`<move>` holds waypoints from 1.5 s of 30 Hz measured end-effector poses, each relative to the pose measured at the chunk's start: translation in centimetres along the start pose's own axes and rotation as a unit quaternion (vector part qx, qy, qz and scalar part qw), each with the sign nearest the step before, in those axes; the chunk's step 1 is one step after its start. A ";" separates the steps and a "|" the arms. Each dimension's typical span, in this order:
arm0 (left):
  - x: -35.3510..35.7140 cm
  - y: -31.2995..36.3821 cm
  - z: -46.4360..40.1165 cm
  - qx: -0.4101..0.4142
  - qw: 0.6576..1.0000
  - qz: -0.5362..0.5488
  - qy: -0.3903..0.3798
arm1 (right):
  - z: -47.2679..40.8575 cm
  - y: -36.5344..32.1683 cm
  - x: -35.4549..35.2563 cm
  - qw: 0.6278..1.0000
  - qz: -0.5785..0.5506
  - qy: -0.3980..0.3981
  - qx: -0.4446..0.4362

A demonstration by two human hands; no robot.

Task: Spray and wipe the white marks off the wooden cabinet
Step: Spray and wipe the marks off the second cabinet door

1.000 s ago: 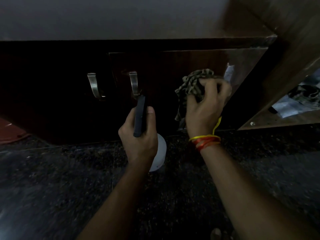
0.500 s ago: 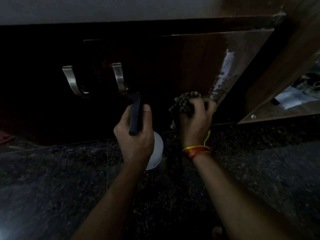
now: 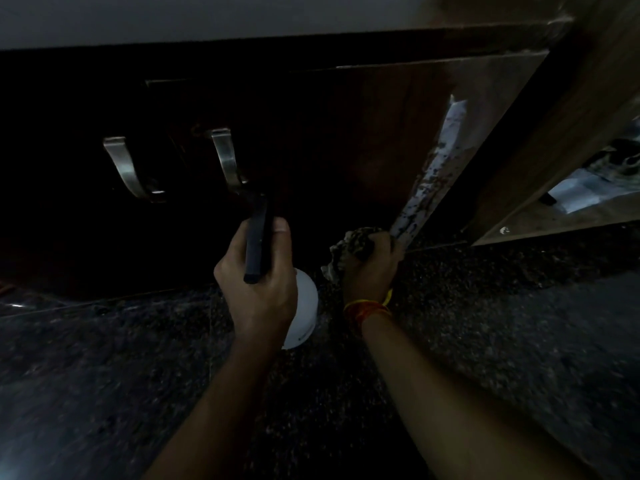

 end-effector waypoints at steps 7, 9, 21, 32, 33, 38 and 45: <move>0.1 0.1 -0.4 0.001 1.000 0.013 0.000 | -0.2 -1.2 -0.4 0.998 -0.058 0.037 -0.004; 0.1 0.1 -0.6 0.003 1.000 0.014 0.001 | 0.0 -1.0 -0.2 0.997 -0.061 0.042 0.013; 0.0 -0.9 -0.4 0.011 0.999 0.049 -0.014 | 0.3 5.0 3.8 0.958 -0.091 -0.030 0.271; -0.1 -1.2 -0.7 0.018 0.999 0.037 -0.004 | -0.9 5.3 2.9 0.934 -0.170 -0.075 0.304; -0.1 -1.1 -0.7 0.020 0.999 0.042 -0.004 | -1.4 5.8 2.6 0.927 -0.183 -0.092 0.316; -0.5 -1.2 -1.1 0.021 1.000 0.020 -0.005 | -1.1 7.0 3.5 0.936 -0.165 0.002 0.311; 1.1 -1.0 -0.6 0.008 0.999 0.034 -0.013 | 0.3 6.9 5.7 0.940 -0.184 -0.027 0.287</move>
Point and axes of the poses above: each hand's wrist, its own z-axis away from the middle knuckle, its own x-axis out of the palm, y = z × x, the point moved 4 cm from there along -z, towards the middle knuckle, and after that the axes turned 9 degrees about -y, right-handed, at the moved point
